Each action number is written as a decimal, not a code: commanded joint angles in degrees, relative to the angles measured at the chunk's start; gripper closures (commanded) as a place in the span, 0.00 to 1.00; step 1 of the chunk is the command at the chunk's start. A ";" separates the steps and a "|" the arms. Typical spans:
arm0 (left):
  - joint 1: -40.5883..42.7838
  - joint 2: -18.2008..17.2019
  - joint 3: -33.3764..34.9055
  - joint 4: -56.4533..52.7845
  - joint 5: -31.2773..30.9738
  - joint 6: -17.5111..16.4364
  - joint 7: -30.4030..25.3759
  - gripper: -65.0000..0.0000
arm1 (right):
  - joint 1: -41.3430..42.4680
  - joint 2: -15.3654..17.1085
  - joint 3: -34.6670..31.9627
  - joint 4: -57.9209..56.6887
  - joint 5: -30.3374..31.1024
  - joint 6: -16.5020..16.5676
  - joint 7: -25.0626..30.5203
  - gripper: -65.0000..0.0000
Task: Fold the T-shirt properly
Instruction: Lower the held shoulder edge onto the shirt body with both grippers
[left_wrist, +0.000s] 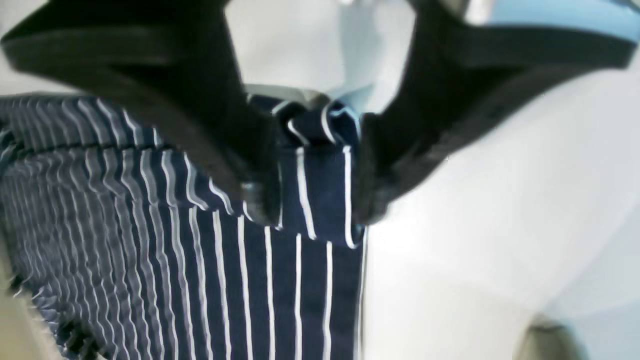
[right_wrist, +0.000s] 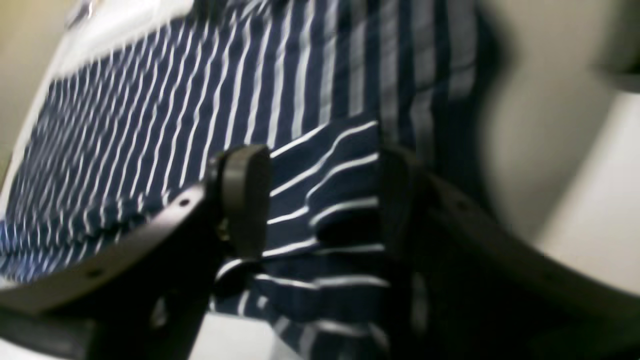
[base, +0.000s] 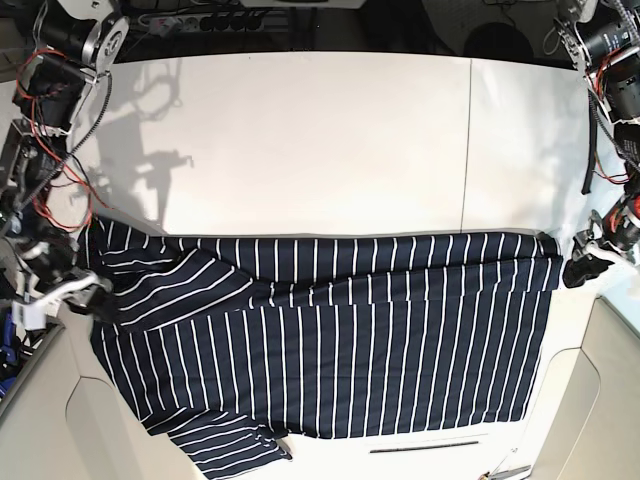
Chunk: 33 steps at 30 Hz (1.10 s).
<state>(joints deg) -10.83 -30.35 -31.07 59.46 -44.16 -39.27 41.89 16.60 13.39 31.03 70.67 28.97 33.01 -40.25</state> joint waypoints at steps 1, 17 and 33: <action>-0.37 -1.29 -1.27 0.85 -3.13 -0.73 0.02 0.49 | 0.48 0.98 1.60 1.88 1.84 0.24 0.28 0.48; 5.60 3.82 -2.75 0.79 -5.01 -0.73 -0.76 0.30 | -9.84 1.36 7.54 1.77 4.37 -1.77 2.97 0.42; 5.09 6.69 0.48 0.79 3.34 1.40 -7.80 0.30 | -8.35 0.31 5.27 -11.43 4.72 -1.03 7.06 0.39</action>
<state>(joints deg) -4.86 -22.90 -30.65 59.53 -40.95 -37.93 33.95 7.81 13.47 36.49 59.24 34.41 32.18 -31.81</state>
